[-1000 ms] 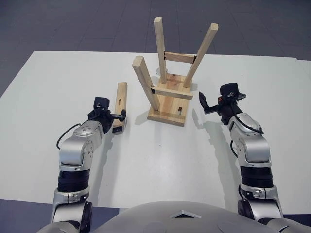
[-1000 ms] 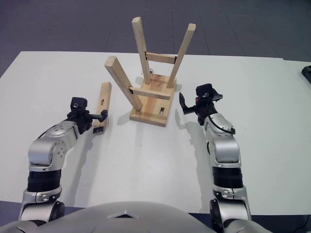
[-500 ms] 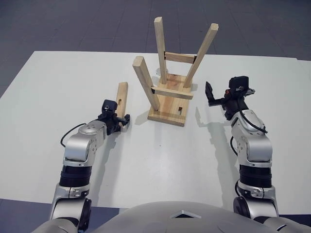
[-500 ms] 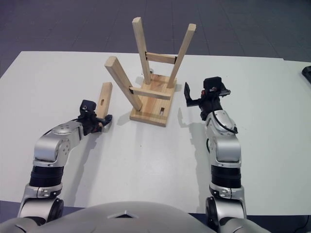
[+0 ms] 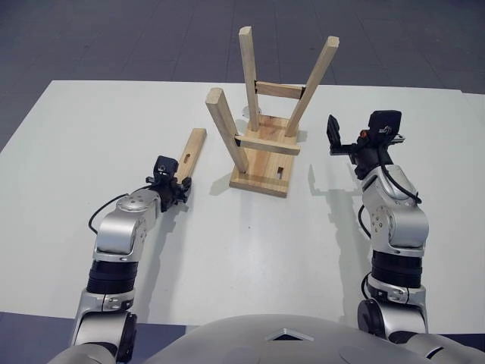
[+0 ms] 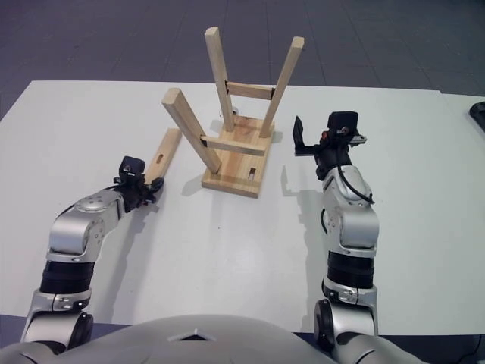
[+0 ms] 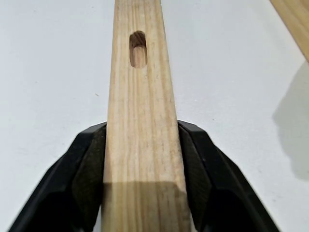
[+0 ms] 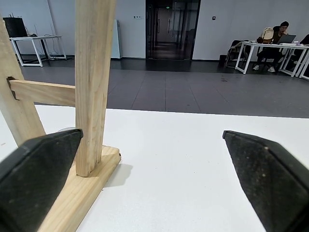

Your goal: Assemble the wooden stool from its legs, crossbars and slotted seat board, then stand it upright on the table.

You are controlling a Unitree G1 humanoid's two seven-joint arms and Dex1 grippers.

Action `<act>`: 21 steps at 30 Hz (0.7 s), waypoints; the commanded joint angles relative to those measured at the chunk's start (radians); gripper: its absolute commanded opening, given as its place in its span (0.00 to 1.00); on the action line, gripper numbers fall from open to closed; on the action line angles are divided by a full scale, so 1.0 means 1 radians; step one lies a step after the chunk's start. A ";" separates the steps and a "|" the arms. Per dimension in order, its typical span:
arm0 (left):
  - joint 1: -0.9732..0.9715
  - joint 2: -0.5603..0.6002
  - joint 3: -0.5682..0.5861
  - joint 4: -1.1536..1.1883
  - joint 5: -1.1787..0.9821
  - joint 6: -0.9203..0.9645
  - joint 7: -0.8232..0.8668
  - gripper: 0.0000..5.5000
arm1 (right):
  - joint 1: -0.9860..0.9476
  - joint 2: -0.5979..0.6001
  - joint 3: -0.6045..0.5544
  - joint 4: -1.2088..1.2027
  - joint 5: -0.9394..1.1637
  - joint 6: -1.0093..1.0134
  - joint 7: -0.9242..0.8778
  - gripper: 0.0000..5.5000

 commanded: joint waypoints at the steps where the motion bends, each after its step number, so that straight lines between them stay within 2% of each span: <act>1: 0.000 0.012 0.058 0.022 0.005 -0.011 -0.002 0.38 | -0.021 0.006 -0.018 0.001 0.011 0.002 -0.020 0.98; 3: -0.013 0.030 0.119 -0.009 0.007 -0.119 -0.010 0.38 | -0.035 0.005 -0.031 0.004 0.022 0.005 -0.025 0.98; 5: -0.032 0.080 0.198 -0.136 -0.007 -0.239 -0.052 0.38 | -0.065 0.012 -0.063 -0.014 0.079 0.041 -0.018 0.98; 8: -0.104 0.083 0.343 -0.321 -0.156 -0.299 -0.110 0.38 | -0.142 0.030 -0.152 -0.081 0.269 0.138 0.000 0.98; 11: -0.102 0.116 0.378 -0.404 -0.208 -0.321 -0.156 0.38 | -0.263 0.036 -0.188 -0.163 0.481 0.197 0.035 0.98; 15: -0.111 0.116 0.358 -0.491 -0.278 -0.325 -0.183 0.38 | -0.414 0.053 -0.159 -0.199 0.653 0.222 0.049 0.98; 21: -0.179 0.116 0.177 -0.554 -0.228 -0.330 -0.185 0.38 | -0.526 0.102 -0.066 -0.193 0.765 0.222 0.049 0.98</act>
